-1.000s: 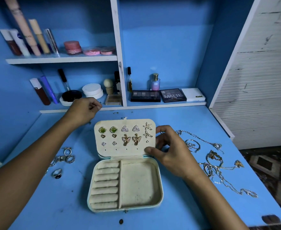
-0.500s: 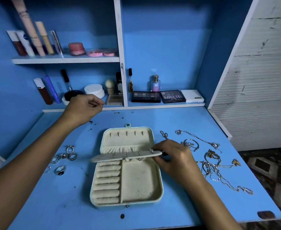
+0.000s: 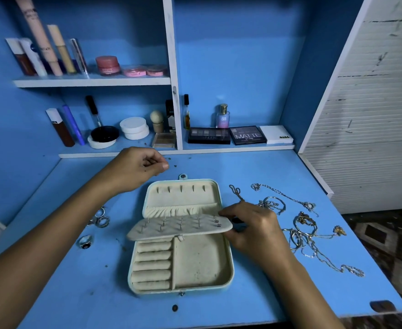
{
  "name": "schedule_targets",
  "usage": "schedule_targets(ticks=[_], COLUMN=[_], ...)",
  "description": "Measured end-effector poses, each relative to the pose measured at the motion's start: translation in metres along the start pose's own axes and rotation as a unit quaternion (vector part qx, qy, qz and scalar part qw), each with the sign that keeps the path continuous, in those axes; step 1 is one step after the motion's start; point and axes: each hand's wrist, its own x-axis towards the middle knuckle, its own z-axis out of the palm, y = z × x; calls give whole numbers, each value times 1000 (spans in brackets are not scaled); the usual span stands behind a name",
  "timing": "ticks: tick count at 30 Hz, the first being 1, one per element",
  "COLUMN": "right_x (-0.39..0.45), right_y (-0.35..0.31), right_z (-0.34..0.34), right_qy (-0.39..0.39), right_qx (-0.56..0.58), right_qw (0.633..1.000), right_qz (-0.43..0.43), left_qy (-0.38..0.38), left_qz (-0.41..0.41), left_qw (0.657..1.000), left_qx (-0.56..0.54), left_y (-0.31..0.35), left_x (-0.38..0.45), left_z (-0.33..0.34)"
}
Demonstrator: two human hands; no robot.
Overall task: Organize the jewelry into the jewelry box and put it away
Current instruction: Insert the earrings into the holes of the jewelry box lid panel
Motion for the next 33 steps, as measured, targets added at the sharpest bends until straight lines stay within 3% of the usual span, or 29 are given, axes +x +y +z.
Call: schedule_targets(ticks=[15,33], right_x=[-3,-3], right_y=[3,2], right_z=[3,1], right_qy=[5,-11], right_qx=[10,9], right_qw=[1000,1000], right_qz=[-1,12], left_qy=[-227,-270], left_qz=[59,81], left_qw=[972,959], left_qx=[19,25], left_y=[42,49], left_x=[-13,-12], left_z=[47,62])
